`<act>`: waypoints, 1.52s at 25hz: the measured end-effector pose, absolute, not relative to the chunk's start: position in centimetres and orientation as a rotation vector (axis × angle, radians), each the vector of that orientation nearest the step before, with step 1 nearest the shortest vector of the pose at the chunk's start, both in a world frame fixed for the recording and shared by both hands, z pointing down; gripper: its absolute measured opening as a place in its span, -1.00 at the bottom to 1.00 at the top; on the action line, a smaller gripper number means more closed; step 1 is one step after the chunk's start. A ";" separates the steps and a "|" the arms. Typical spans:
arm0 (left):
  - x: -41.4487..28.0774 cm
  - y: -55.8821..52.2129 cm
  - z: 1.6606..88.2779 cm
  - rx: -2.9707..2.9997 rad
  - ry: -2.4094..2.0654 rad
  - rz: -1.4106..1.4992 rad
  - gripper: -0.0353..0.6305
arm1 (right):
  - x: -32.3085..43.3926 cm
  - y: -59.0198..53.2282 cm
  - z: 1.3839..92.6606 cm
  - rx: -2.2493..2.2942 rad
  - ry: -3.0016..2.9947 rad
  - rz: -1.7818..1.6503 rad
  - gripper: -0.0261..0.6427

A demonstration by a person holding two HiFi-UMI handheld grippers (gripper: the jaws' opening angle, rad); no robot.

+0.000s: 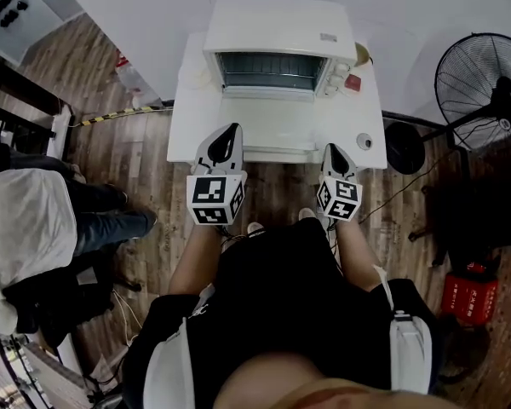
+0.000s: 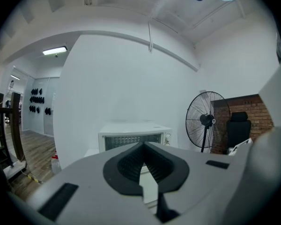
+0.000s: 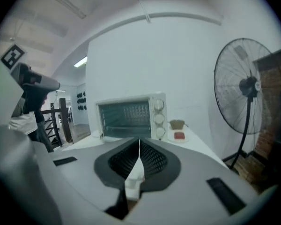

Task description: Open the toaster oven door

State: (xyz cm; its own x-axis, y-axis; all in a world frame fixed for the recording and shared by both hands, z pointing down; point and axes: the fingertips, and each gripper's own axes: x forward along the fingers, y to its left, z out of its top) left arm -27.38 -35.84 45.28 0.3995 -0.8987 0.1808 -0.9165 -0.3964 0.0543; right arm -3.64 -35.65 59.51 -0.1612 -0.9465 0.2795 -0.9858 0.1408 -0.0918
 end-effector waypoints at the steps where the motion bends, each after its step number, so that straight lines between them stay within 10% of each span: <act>1: -27.2 -35.9 45.2 2.510 -1.631 0.179 -0.86 | -3.5 -35.9 57.0 1.956 -2.274 0.306 -0.91; 10: -26.2 -36.8 43.8 2.545 -1.618 0.139 -0.86 | -2.5 -37.3 42.6 2.155 -2.336 0.020 -0.92; 38: -26.6 -36.8 43.6 2.549 -1.626 0.139 -0.86 | -5.7 -37.2 42.3 2.066 -2.444 0.027 -0.92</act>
State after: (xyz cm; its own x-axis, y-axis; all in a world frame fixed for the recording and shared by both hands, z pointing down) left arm -26.63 -36.83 43.56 0.4206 -0.8966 0.1386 -0.9071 -0.4183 0.0473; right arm -5.68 -37.19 42.30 -0.1654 -0.9857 -0.0338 -0.9847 0.1669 -0.0508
